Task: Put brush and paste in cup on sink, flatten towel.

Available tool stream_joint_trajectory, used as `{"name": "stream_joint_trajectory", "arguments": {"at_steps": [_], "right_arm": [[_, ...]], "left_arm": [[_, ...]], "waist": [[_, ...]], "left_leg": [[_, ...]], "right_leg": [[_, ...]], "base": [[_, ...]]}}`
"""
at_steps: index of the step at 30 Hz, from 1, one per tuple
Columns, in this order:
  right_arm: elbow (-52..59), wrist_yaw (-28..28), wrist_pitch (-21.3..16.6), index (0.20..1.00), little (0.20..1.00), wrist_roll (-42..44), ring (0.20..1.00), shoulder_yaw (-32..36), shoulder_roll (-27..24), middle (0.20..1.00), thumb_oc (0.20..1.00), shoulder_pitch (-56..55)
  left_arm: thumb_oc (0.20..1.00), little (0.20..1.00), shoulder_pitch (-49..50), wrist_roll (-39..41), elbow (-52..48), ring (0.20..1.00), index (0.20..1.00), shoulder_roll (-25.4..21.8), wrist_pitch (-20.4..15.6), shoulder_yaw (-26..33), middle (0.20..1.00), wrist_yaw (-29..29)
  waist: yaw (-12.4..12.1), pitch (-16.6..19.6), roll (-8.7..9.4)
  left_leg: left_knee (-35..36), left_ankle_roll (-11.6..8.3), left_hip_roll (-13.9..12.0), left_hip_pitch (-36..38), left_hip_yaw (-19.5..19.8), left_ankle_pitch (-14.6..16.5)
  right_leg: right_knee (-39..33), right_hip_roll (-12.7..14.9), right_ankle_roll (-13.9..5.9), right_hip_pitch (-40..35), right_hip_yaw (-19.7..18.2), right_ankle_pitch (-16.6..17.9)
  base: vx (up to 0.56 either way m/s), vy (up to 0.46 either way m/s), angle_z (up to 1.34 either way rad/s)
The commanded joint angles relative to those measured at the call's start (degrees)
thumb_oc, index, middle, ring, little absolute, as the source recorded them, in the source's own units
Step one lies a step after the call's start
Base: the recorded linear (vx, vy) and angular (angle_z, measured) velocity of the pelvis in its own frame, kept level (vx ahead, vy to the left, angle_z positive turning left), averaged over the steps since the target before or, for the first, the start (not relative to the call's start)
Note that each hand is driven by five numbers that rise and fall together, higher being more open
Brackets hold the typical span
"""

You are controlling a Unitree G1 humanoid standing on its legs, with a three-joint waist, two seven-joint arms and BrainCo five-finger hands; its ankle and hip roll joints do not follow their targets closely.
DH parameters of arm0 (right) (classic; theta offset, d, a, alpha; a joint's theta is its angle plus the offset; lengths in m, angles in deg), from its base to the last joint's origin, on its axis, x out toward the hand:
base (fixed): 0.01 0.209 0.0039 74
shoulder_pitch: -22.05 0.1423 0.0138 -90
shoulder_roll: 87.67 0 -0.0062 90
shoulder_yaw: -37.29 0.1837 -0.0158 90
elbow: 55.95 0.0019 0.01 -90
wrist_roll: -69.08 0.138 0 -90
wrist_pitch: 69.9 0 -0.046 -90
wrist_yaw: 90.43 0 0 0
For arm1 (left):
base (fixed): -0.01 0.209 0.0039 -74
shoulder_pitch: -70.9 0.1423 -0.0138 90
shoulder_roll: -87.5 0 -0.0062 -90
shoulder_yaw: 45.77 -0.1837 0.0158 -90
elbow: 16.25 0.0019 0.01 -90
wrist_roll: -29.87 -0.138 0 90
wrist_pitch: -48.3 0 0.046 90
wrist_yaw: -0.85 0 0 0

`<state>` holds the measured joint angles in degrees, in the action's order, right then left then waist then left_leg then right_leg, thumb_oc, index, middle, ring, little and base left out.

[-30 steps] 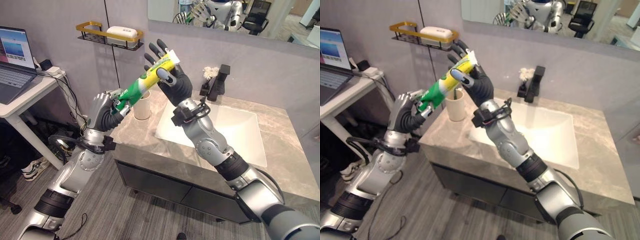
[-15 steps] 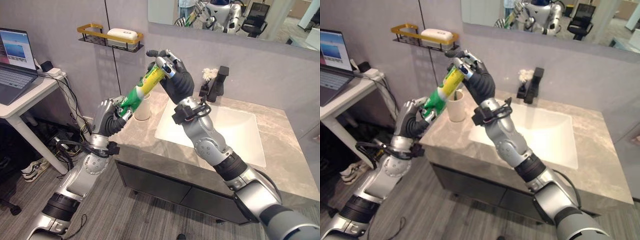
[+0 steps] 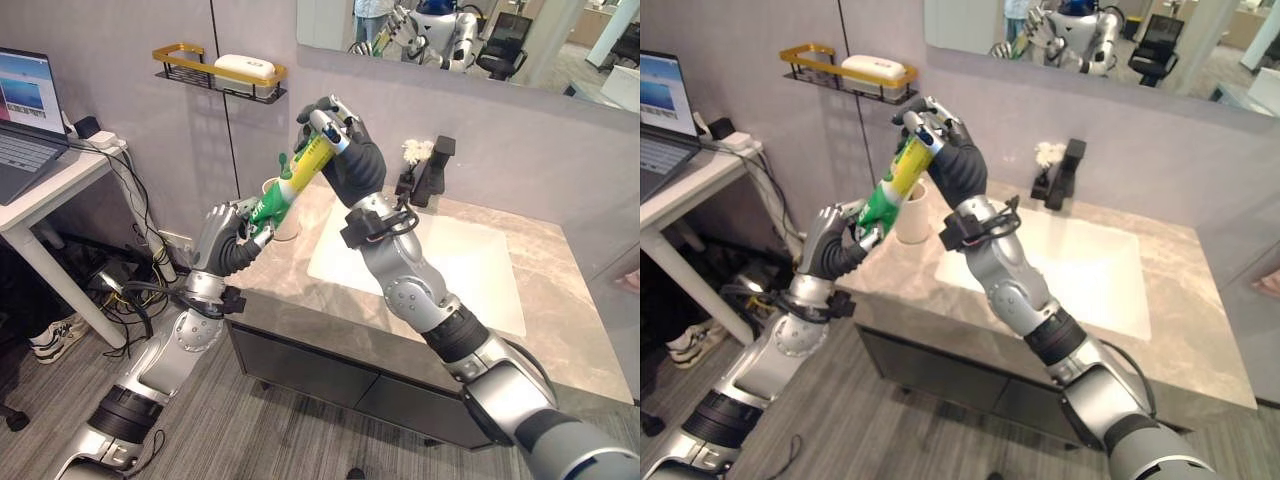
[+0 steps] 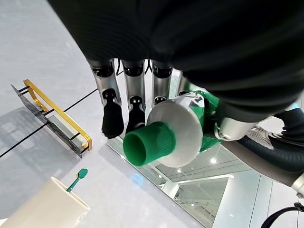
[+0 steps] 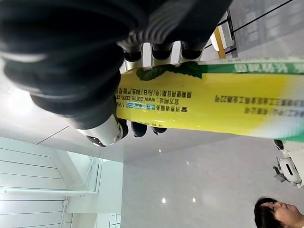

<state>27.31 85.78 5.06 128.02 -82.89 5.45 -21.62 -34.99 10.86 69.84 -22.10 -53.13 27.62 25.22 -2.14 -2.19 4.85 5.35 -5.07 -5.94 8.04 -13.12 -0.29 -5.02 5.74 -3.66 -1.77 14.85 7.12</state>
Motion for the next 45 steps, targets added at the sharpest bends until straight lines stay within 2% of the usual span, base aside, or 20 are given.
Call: {"name": "stream_joint_trajectory", "arguments": {"at_steps": [1,2,3,4,10,17,26,33,34,35,36,37,38,45], "right_arm": [[4.1,0.6,-2.1,0.200,0.200,-0.6,0.200,0.9,3.1,0.200,0.200,3.6],[4.4,0.6,-2.2,0.420,0.420,-0.8,0.420,1.0,3.1,0.420,0.420,3.5],[4.6,0.4,-2.4,0.937,0.937,-1.2,0.937,1.2,3.2,0.937,0.937,3.5],[5.1,-0.2,-2.9,1.000,1.000,-2.3,1.000,1.3,2.8,1.000,1.000,3.8],[6.3,-1.4,-3.6,1.000,1.000,-1.8,1.000,1.1,3.7,1.000,1.000,3.5],[10.2,-3.9,-4.0,1.000,1.000,0.1,1.000,-0.9,4.7,1.000,1.000,1.0],[9.9,-6.2,-2.5,1.000,1.000,-1.4,1.000,-2.6,3.8,1.000,1.000,1.9],[9.3,-5.3,-0.9,1.000,1.000,0.7,1.000,-5.1,3.1,1.000,1.000,3.1],[9.1,-5.2,-0.8,0.922,0.922,0.8,0.922,-5.5,3.2,0.922,0.922,3.5],[8.9,-5.0,-0.7,0.721,0.721,0.8,0.721,-5.7,3.3,0.721,0.721,3.6],[8.7,-5.0,-0.8,0.586,0.586,0.8,0.586,-5.8,3.3,0.586,0.586,3.8],[8.6,-4.9,-0.8,0.545,0.545,0.8,0.545,-5.8,3.4,0.545,0.545,3.9],[8.5,-4.8,-0.9,0.200,0.200,0.8,0.200,-5.7,3.4,0.200,0.200,4.0],[8.4,-5.0,-1.9,0.200,0.200,-1.2,0.200,-4.7,4.3,0.200,0.200,4.3]], "left_arm": [[0.200,0.200,-10.1,-0.1,-3.1,0.200,0.200,-2.3,-0.7,-1.4,0.200,2.5],[0.200,0.200,-10.3,-0.3,-3.1,0.200,0.200,-2.3,-0.7,-1.5,0.200,2.6],[0.200,0.200,-10.5,-0.6,-3.0,0.200,0.200,-2.2,-0.6,-1.5,0.200,2.9],[0.200,0.200,-10.9,-1.4,-2.8,0.200,0.200,-2.2,-0.3,-1.4,0.200,3.6],[0.200,0.200,-12.6,-6.2,-1.3,0.200,0.200,-2.6,1.4,-1.7,0.200,6.7],[0.200,0.200,-17.2,-17.7,3.6,0.200,0.200,-5.0,7.4,-4.1,0.200,11.3],[0.200,0.200,-19.5,-19.4,4.5,0.200,0.200,-5.6,8.8,-6.0,0.200,11.9],[0.200,0.200,-20.2,-20.7,5.0,0.200,0.200,-6.1,9.3,-7.6,0.200,11.3],[0.200,0.200,-20.3,-20.6,5.0,0.200,0.200,-6.0,9.3,-7.7,0.200,11.3],[0.200,0.200,-20.3,-20.5,5.1,0.200,0.200,-5.7,9.3,-8.0,0.200,11.2],[0.200,0.200,-20.3,-20.5,5.2,0.200,0.200,-5.7,9.1,-8.2,0.200,11.1],[0.200,0.200,-20.1,-20.4,5.4,0.200,0.200,-5.5,9.0,-8.4,0.200,11.0],[0.200,0.200,-19.8,-20.4,5.5,0.200,0.200,-5.3,8.9,-8.6,0.200,11.0],[0.200,0.200,-17.6,-18.9,5.6,0.200,0.200,-3.9,7.3,-9.2,0.200,10.4]], "waist": [[0.3,1.6,2.14],[0.4,1.6,2.13],[0.4,1.6,2.14],[0.5,1.6,2.16],[0.9,1.9,2.14],[1.8,2.6,1.62],[2.4,2.7,1.89],[2.4,2.5,2.21],[2.4,2.4,2.22],[2.4,2.4,2.27],[2.4,2.4,2.26],[2.5,2.4,2.24],[2.4,2.3,2.22],[2.5,2.2,2.04]], "left_leg": [[-0.3,0.85,-1.2,-0.6,-2.0,-0.1],[-0.3,0.86,-1.2,-0.6,-2.0,-0.1],[-0.3,0.87,-1.2,-0.6,-2.0,-0.1],[-0.3,0.87,-1.2,-0.6,-2.0,-0.2],[-0.3,0.85,-1.2,-0.4,-2.2,0.0],[-0.3,0.82,-1.3,-0.2,-2.7,0.2],[-0.3,0.82,-1.4,0.3,-3.4,0.4],[-0.3,0.75,-1.6,0.5,-3.7,0.4],[-0.3,0.75,-1.6,0.5,-3.6,0.4],[-0.3,0.74,-1.6,0.5,-3.7,0.4],[-0.3,0.75,-1.6,0.6,-3.7,0.4],[-0.3,0.75,-1.7,0.6,-3.7,0.4],[-0.3,0.76,-1.7,0.6,-3.7,0.4],[-0.3,0.80,-1.7,0.7,-3.7,0.3]], "right_leg": [[1.0,7.8,-4.60,-2.8,-1.2,2.0],[1.0,7.8,-4.61,-2.8,-1.2,2.0],[1.0,7.8,-4.62,-2.9,-1.2,2.1],[1.0,7.7,-4.63,-2.9,-1.3,2.1],[0.9,7.7,-4.66,-2.9,-1.5,2.1],[0.9,7.6,-4.86,-2.6,-2.2,2.3],[1.0,7.3,-4.96,-2.2,-2.9,2.5],[1.1,7.1,-4.94,-2.3,-3.2,2.4],[1.2,7.1,-4.94,-2.3,-3.2,2.4],[1.1,7.1,-4.93,-2.3,-3.3,2.4],[1.2,7.1,-4.93,-2.3,-3.2,2.4],[1.2,7.1,-4.91,-2.4,-3.2,2.4],[1.2,7.0,-4.90,-2.4,-3.2,2.3],[1.1,7.0,-4.88,-2.6,-3.2,2.3]], "base": [[0.00,0.000,0.00],[0.00,0.000,0.00],[0.00,0.000,0.00],[0.00,0.000,0.00],[0.00,0.000,0.00],[0.00,0.000,0.00],[-0.01,0.005,-0.06],[0.00,0.000,-0.03],[0.00,0.000,0.00],[0.00,0.000,0.00],[0.00,0.000,0.00],[0.00,0.000,0.00],[0.00,0.000,0.00],[0.00,-0.001,-0.01]]}}
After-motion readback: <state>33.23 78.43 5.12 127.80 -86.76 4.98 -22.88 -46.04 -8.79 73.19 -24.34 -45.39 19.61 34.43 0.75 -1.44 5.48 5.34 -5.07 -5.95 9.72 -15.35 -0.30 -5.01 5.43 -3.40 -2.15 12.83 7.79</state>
